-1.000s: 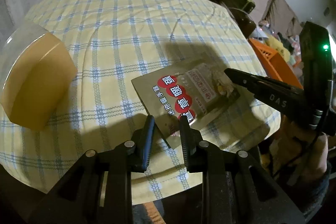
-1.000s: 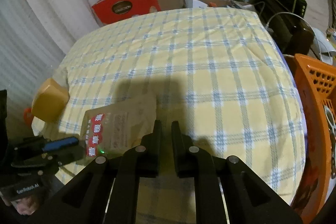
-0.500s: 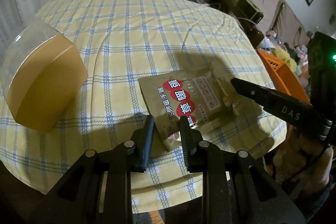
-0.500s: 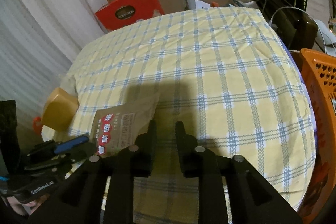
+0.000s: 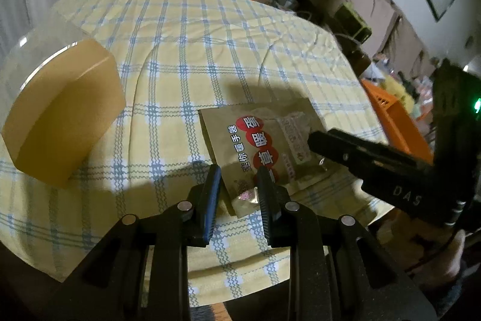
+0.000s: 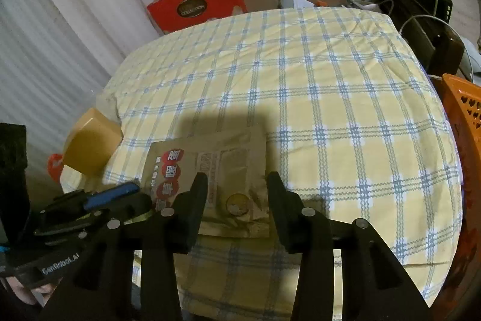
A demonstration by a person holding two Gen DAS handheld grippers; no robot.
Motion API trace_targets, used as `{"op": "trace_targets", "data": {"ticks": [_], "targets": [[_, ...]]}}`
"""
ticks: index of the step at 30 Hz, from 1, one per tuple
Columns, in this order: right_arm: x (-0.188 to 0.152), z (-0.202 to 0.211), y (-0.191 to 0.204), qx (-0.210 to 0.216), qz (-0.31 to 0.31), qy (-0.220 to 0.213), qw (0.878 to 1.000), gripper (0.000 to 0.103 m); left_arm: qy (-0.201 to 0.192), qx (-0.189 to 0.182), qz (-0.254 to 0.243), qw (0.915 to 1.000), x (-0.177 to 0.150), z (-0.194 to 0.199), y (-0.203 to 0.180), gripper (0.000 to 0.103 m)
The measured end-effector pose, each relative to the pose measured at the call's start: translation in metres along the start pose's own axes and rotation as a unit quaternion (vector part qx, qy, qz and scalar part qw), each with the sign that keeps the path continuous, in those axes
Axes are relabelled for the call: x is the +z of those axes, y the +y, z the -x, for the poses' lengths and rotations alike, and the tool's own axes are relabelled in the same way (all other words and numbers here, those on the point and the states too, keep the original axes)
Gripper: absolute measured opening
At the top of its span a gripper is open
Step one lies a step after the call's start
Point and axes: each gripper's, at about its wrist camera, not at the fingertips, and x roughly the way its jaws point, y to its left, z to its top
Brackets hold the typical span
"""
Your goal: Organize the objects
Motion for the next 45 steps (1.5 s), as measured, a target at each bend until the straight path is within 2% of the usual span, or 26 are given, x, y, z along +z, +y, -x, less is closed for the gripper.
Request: {"op": "trace_targets", "data": {"ticks": [1, 4, 7, 8, 10, 11, 14, 15, 18, 19, 21, 23, 26, 33, 39, 45], "targets": [[0.000, 0.000, -0.001, 0.001, -0.001, 0.002, 1.000, 0.042, 0.001, -0.015, 0.011, 0.9998, 0.001, 0.000, 0.005, 0.022], [-0.004, 0.002, -0.001, -0.022, 0.019, 0.003, 1.000, 0.028, 0.009, -0.062, 0.056, 0.9965, 0.003, 0.000, 0.021, 0.022], [-0.006, 0.003, -0.001, -0.023, 0.020, 0.002, 1.000, 0.029, 0.003, -0.079, 0.090, 0.9928, 0.006, -0.002, 0.030, 0.025], [-0.006, 0.003, -0.001, -0.020, 0.016, 0.001, 1.000, 0.030, -0.003, -0.090, 0.109, 0.9899, 0.007, -0.003, 0.034, 0.030], [-0.006, 0.003, -0.002, -0.016, 0.014, 0.000, 1.000, 0.026, -0.019, -0.155, 0.147, 0.9767, 0.006, -0.005, 0.044, 0.062], [-0.007, 0.003, -0.003, -0.020, 0.011, 0.000, 1.000, 0.018, -0.025, -0.179, 0.155, 0.9713, 0.006, -0.006, 0.046, 0.064], [-0.008, 0.008, -0.007, -0.009, -0.003, -0.006, 1.000, 0.007, -0.019, -0.181, 0.143, 0.9729, 0.007, -0.007, 0.043, 0.063], [-0.009, 0.011, -0.008, 0.014, -0.012, -0.011, 1.000, 0.005, -0.009, -0.199, 0.146, 0.9690, 0.008, -0.010, 0.042, 0.063], [-0.012, 0.015, -0.004, 0.085, -0.023, -0.005, 0.996, 0.002, 0.014, -0.252, 0.155, 0.9551, 0.008, -0.021, 0.037, 0.052], [-0.013, 0.014, 0.003, 0.084, -0.014, -0.001, 0.996, 0.002, 0.019, -0.247, 0.154, 0.9564, 0.008, -0.025, 0.034, 0.050], [-0.016, 0.009, 0.018, 0.052, 0.018, 0.009, 0.998, 0.002, 0.013, -0.217, 0.157, 0.9633, 0.009, -0.025, 0.036, 0.047], [-0.019, 0.007, 0.021, 0.030, 0.027, 0.011, 0.999, 0.002, 0.002, -0.205, 0.163, 0.9652, 0.010, -0.020, 0.042, 0.047], [-0.017, 0.014, 0.002, 0.029, -0.007, -0.002, 1.000, 0.006, -0.005, -0.200, 0.183, 0.9624, 0.012, -0.018, 0.054, 0.047], [-0.014, 0.038, -0.063, -0.015, -0.075, -0.037, 0.996, 0.007, 0.010, -0.210, 0.164, 0.9637, 0.011, -0.029, 0.041, 0.047], [-0.011, 0.022, -0.060, 0.026, -0.073, -0.016, 0.997, 0.006, 0.014, -0.204, 0.175, 0.9633, 0.013, -0.030, 0.038, 0.047], [-0.011, 0.018, -0.052, 0.042, -0.065, -0.006, 0.997, 0.006, 0.010, -0.203, 0.178, 0.9629, 0.010, -0.029, 0.039, 0.047]]}}
